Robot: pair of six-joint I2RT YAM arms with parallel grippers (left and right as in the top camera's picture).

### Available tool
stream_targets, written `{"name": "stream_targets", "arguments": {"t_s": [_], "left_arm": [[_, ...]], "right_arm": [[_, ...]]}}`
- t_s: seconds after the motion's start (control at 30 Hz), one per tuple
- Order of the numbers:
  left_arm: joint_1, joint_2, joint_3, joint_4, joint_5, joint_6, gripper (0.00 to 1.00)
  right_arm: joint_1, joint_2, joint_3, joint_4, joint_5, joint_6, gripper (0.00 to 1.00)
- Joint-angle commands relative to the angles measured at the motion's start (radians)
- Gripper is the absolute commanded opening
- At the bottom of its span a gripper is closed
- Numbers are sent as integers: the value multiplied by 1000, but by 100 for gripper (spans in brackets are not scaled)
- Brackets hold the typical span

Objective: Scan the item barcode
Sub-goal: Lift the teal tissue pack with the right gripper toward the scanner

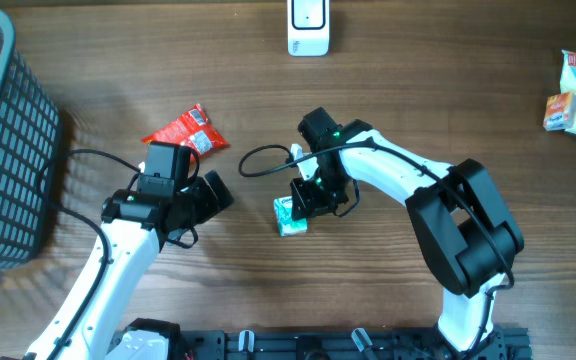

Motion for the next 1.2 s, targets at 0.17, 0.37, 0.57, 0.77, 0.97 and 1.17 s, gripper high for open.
{"name": "stream_targets", "arguments": {"t_s": [0.17,0.37,0.57,0.77,0.97,1.17], "left_arm": [[-4,8,-8,3,-18,-2,99],[-4,8,-8,3,-18,-2,99],[-4,8,-8,3,-25,-2,99],[-4,8,-8,3,-29,-2,99],[-4,8,-8,6,-28,-2,99],[-4,8,-8,6,-28,-2,99]], "right_arm": [[-11,10,-10,5,-66,-3,4],[-64,9,-5,10,-175,-7,4],[-188,9,-5,58,-483,-155,4],[-363,10,-5,128,-745,-220,4],[-458,10,-5,195,-983,-248,4],[-478,10,-5,534,-1107,144,4]]}}
